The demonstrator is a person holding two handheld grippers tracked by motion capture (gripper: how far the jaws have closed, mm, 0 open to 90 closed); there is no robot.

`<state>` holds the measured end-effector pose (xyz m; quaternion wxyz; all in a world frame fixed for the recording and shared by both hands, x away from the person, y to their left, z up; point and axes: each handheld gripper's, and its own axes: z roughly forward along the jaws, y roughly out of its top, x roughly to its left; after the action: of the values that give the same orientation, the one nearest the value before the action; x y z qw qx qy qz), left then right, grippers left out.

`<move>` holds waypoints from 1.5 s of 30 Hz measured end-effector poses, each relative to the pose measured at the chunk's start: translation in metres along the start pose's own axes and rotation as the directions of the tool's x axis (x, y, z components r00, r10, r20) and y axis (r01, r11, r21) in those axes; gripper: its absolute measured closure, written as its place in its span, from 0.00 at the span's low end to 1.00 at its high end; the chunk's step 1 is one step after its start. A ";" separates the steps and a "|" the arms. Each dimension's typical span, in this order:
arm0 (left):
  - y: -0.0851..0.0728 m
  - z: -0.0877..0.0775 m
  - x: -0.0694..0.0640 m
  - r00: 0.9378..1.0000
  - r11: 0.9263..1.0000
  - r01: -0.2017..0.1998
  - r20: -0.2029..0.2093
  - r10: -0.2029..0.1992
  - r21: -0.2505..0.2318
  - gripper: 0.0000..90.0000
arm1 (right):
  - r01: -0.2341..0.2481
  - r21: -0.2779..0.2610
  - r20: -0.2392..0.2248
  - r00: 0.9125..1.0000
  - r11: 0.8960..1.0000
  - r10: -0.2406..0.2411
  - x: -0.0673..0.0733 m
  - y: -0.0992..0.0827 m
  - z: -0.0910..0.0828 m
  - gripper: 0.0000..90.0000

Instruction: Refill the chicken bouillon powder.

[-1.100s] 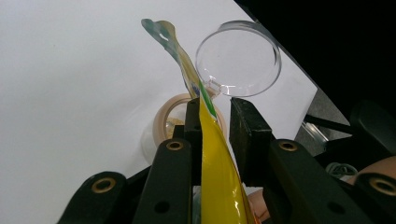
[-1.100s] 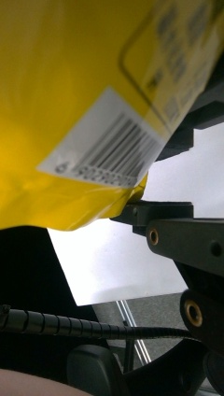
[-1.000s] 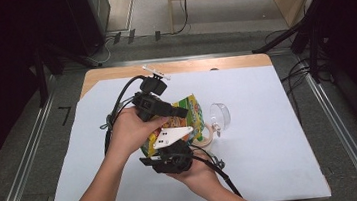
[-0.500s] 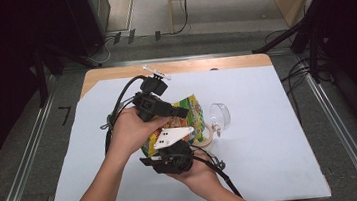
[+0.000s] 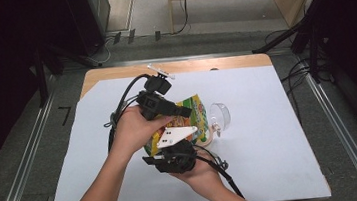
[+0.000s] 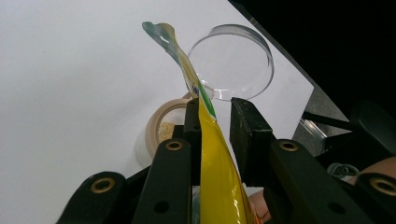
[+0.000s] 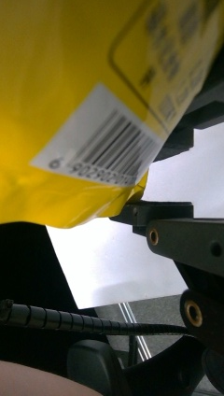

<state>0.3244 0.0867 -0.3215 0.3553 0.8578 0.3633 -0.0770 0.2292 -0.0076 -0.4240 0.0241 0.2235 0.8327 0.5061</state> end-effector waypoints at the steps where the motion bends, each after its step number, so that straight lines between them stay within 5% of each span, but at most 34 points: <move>1: 0.000 0.000 0.000 1.000 1.000 0.002 0.000 -0.002 0.001 0.86 | 0.000 0.000 0.000 1.000 1.000 0.000 0.000 0.000 0.000 0.80; 45: 0.001 0.001 0.010 0.999 0.999 0.041 0.009 -0.041 0.003 0.85 | 0.007 0.003 0.007 1.000 1.000 -0.007 0.003 0.002 -0.005 0.78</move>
<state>0.3321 0.0907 -0.3259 0.3540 0.8503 0.3792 -0.0886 0.2263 -0.0100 -0.4194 0.0284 0.2224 0.8342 0.5038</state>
